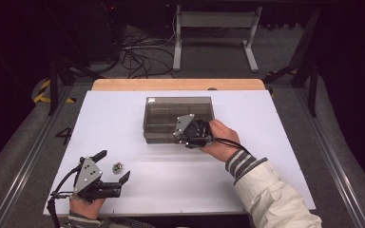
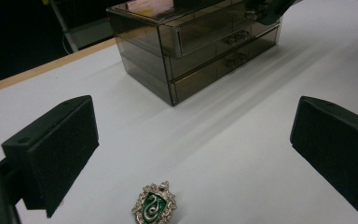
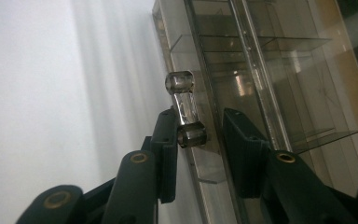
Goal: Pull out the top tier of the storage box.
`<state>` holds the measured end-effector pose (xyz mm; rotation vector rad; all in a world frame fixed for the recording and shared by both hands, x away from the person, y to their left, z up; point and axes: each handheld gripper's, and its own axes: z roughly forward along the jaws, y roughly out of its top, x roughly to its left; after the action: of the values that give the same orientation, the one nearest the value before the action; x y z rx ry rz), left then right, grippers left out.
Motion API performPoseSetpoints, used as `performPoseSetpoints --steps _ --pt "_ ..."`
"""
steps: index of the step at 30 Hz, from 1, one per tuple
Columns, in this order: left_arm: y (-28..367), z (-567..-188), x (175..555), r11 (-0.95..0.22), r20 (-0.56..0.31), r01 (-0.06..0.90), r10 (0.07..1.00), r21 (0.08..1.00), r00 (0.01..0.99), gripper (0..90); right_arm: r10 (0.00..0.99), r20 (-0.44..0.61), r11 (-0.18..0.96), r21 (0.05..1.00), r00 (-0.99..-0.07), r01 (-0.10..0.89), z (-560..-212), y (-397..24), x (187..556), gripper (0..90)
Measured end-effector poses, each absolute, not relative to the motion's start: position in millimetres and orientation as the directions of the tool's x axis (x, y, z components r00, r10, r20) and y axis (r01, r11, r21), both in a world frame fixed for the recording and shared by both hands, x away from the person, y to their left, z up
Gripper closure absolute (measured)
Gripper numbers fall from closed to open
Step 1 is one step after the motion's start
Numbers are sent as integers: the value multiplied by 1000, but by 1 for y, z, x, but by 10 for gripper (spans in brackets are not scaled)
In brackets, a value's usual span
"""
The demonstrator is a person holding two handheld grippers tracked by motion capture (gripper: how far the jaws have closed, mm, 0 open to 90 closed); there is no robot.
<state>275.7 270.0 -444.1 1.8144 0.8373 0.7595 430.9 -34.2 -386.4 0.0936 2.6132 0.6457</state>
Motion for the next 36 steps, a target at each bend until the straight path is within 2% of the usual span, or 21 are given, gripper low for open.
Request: performPoseSetpoints --steps 22,36 --pt "270 -444 276 -304 136 212 811 929 570 15 109 -367 875 476 -924 -86 -383 -42 401 691" --pt "271 -444 276 -322 155 205 807 924 570 15 113 -333 879 473 -936 -62 -389 -41 395 703"
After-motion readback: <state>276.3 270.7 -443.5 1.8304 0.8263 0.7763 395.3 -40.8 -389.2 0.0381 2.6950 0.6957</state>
